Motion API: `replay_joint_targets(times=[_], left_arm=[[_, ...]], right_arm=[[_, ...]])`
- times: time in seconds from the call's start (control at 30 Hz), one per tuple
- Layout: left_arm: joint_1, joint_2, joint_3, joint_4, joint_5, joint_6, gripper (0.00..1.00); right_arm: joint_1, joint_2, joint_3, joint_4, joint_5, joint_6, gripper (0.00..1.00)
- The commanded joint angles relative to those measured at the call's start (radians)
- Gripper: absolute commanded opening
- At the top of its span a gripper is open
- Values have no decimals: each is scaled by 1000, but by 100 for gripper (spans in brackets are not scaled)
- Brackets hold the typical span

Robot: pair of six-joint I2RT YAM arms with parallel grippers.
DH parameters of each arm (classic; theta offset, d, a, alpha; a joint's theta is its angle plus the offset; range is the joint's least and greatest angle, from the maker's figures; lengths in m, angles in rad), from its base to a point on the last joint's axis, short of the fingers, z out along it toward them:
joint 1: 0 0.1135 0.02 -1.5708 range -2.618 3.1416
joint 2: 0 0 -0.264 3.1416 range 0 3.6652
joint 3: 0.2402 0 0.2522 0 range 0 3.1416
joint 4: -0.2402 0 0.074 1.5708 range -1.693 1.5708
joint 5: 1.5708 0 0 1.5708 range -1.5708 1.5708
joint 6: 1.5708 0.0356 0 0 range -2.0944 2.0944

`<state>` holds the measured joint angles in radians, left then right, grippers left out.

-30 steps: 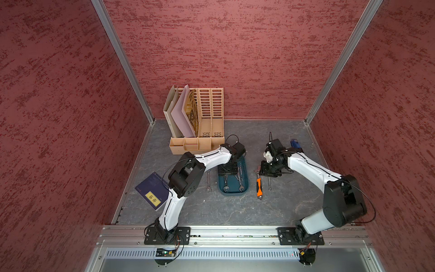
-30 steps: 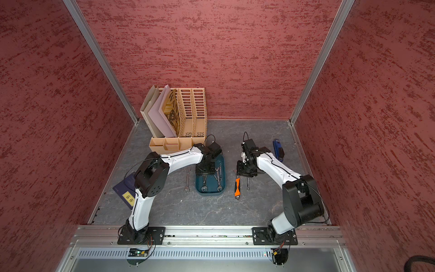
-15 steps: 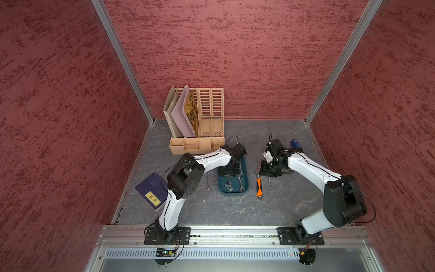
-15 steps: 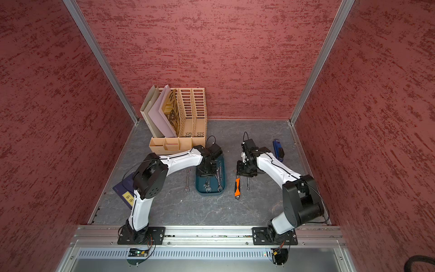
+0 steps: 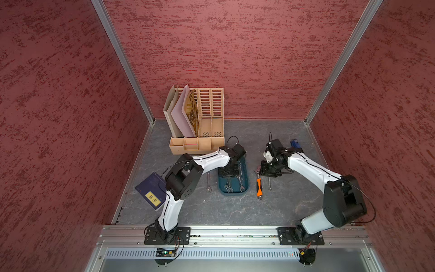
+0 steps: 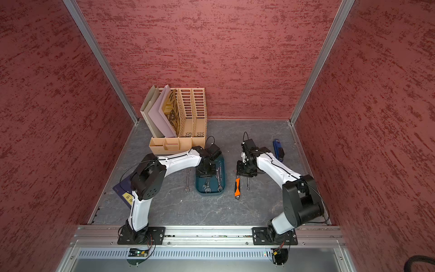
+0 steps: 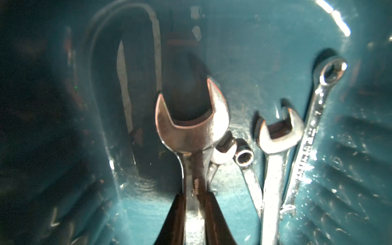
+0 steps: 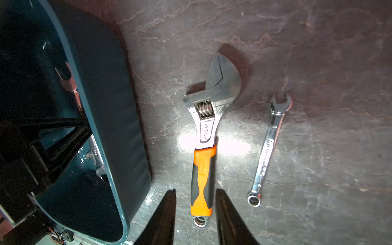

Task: Take out the wrench from the storage box
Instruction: Pick up the wrench from the storage box.

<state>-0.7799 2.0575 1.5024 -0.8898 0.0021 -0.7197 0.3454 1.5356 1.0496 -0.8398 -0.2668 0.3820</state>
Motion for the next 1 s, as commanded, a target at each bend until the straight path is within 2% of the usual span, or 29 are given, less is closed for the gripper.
replay_joint_targets(times=[0.0, 0.7, 0.97], left_arm=[[-1, -54, 25, -10, -6, 23, 11], [16, -143, 101, -98, -37, 64, 10], [78, -213, 117, -156, -35, 113, 10]], right_arm=[[10, -20, 17, -4, 0, 6, 36], [23, -23, 49, -31, 5, 6, 36], [33, -19, 61, -40, 8, 8, 36]])
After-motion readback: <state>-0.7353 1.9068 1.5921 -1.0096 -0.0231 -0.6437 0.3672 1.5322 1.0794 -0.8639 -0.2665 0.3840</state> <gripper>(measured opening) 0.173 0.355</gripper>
